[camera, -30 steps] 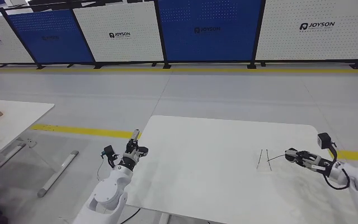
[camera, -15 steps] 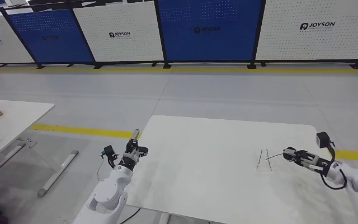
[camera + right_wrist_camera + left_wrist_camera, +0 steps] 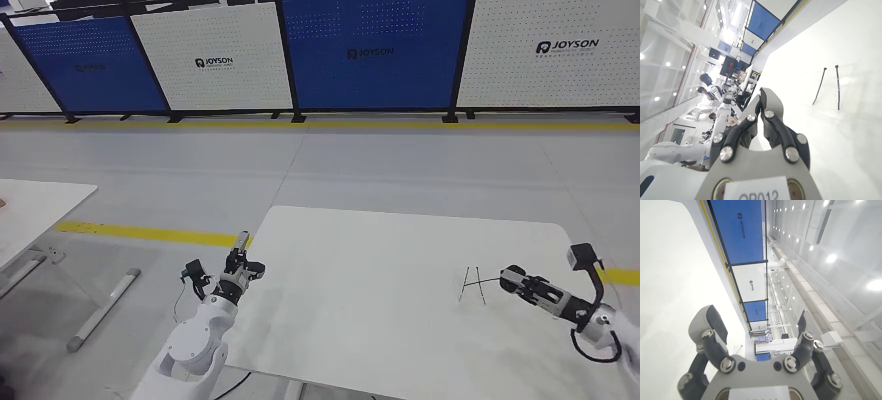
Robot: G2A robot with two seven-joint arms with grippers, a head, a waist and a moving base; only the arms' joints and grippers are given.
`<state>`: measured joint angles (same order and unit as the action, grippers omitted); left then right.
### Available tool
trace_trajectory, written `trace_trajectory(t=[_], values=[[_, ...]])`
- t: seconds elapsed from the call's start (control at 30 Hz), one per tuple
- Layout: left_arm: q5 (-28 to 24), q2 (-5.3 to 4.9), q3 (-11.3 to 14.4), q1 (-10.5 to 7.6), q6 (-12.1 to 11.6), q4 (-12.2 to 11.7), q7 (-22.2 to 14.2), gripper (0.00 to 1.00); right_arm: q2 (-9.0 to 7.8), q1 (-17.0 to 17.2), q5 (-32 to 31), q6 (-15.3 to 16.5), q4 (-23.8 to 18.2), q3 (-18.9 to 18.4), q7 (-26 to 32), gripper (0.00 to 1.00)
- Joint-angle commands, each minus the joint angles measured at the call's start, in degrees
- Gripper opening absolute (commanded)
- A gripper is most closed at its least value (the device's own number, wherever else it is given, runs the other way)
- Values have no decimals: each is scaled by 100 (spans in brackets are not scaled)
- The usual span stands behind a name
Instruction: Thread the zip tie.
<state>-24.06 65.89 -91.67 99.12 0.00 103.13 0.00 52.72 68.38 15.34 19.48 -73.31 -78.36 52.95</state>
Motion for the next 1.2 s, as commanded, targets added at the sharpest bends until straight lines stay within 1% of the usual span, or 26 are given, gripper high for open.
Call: trace_trajectory(t=[0.0, 0.07, 0.13, 0.27, 0.4, 0.43, 0.6, 1.07, 1.1, 1.17], values=[[0, 0, 0, 0, 0, 0, 0, 100, 0, 2, 0, 0, -2, 0, -1, 0], [0, 0, 0, 0, 0, 0, 0, 100, 0, 2, 0, 0, -2, 0, -1, 0], [0, 0, 0, 0, 0, 0, 0, 100, 7, 89, -43, 0, -65, 15, -123, 0], [0, 0, 0, 0, 0, 0, 0, 100, 8, 322, -15, 0, -348, -86, -304, 0], [0, 0, 0, 0, 0, 0, 0, 100, 16, 596, 55, 0, -808, -157, -316, 0], [0, 0, 0, 0, 0, 0, 0, 100, 24, 694, 37, 0, -962, -143, -353, 0], [0, 0, 0, 0, 0, 0, 0, 100, 66, 1071, -112, 0, -1473, -83, -674, 0], [0, 0, 0, 0, 0, 0, 0, 100, 68, 1091, -105, 0, -1495, -80, -682, 0], [0, 0, 0, 0, 0, 0, 0, 100, 70, 1098, -126, -2, -1502, -73, -705, 0], [0, 0, 0, 0, 0, 0, 0, 100, 98, 1171, -262, 0, -1573, 32, -954, 0]])
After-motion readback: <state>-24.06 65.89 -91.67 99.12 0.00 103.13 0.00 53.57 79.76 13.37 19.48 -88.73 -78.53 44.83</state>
